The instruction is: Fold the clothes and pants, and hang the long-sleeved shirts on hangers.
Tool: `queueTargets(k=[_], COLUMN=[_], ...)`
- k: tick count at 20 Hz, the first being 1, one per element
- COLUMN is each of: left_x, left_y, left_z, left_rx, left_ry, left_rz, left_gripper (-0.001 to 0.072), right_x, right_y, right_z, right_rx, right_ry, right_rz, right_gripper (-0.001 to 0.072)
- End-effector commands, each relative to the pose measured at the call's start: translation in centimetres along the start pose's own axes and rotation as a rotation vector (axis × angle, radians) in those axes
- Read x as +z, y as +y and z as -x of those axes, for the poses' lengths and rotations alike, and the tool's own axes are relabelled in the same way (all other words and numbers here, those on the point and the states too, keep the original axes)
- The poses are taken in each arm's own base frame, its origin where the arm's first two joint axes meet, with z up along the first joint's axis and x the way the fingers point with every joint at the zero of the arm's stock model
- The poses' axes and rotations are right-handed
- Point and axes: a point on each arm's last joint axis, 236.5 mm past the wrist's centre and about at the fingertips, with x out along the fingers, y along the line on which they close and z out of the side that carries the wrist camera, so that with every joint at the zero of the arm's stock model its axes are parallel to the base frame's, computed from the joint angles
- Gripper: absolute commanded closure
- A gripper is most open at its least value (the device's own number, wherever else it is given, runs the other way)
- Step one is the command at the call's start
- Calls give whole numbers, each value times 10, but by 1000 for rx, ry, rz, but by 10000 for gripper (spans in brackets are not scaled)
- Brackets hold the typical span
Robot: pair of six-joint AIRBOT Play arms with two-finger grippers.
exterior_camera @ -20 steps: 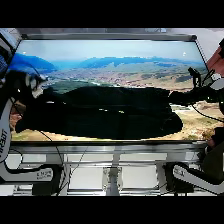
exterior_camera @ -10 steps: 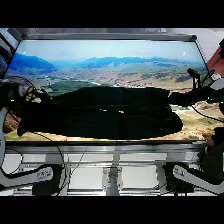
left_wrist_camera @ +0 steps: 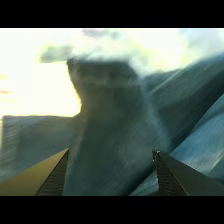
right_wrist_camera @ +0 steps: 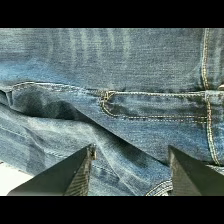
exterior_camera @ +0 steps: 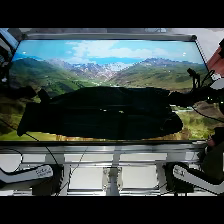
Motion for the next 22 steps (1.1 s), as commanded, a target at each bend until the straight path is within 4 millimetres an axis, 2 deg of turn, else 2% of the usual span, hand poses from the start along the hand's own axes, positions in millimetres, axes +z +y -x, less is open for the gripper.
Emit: queueTargets(k=[1, 4, 6, 10, 13, 17, 22], left_x=[17, 38, 39, 40, 37, 32, 14], left_y=[-19, -28, -22, 2, 22, 38, 44], left_z=[-34, -56, -64, -59, -53, -53, -80], left_rx=[-191, -318, -307, -268, -249, -235, -246], left_ry=[-49, -116, -119, -142, -157, -162, -104], left_rz=[261, 428, 441, 488, 548, 578, 616], left_gripper=[98, 99, 111, 110, 111, 111, 110], right_x=[-1, -1, -1, -1, -1, 0, 0], right_y=[3, 3, 3, 3, 3, 5, 5], right_z=[0, 0, 0, 0, 0, 0, 0], right_rx=[10, 10, 10, 10, 14, 19, 20], right_ry=[4, 4, 4, 4, 2, 0, -1], right_rz=[-4, -3, -1, 2, 0, -1, -2], right_gripper=[206, 207, 207, 207, 206, 207, 207])
